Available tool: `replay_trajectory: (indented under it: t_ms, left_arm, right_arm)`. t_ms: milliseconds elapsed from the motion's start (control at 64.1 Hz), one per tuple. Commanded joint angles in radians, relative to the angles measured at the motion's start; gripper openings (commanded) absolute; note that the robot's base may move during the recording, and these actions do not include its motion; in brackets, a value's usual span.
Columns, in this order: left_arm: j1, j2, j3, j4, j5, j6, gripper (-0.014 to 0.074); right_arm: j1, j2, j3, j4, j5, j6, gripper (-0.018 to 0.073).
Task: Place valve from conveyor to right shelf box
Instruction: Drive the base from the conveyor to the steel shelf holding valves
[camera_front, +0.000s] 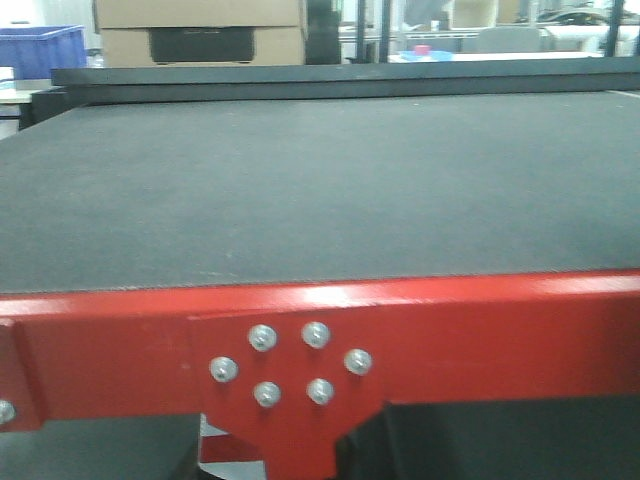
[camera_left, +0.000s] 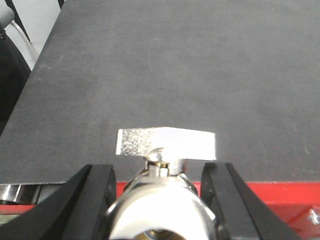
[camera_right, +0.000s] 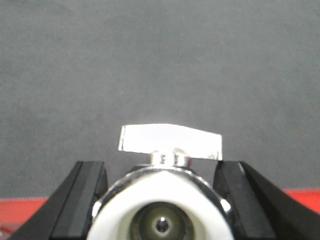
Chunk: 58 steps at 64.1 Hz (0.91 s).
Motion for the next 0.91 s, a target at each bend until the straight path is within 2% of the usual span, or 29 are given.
replay_trajectory:
  t_ms: [0, 890]
  left_arm:
    - [-0.003, -0.008, -0.004, -0.012, -0.044, -0.002, -0.0111]
    - [-0.003, -0.008, -0.004, -0.012, -0.044, -0.002, -0.0111]
  right_arm:
    - [-0.001, -0.011, -0.008, -0.004, -0.069, -0.006, -0.0163]
    - [-0.001, -0.011, -0.008, -0.004, -0.069, -0.006, -0.0163]
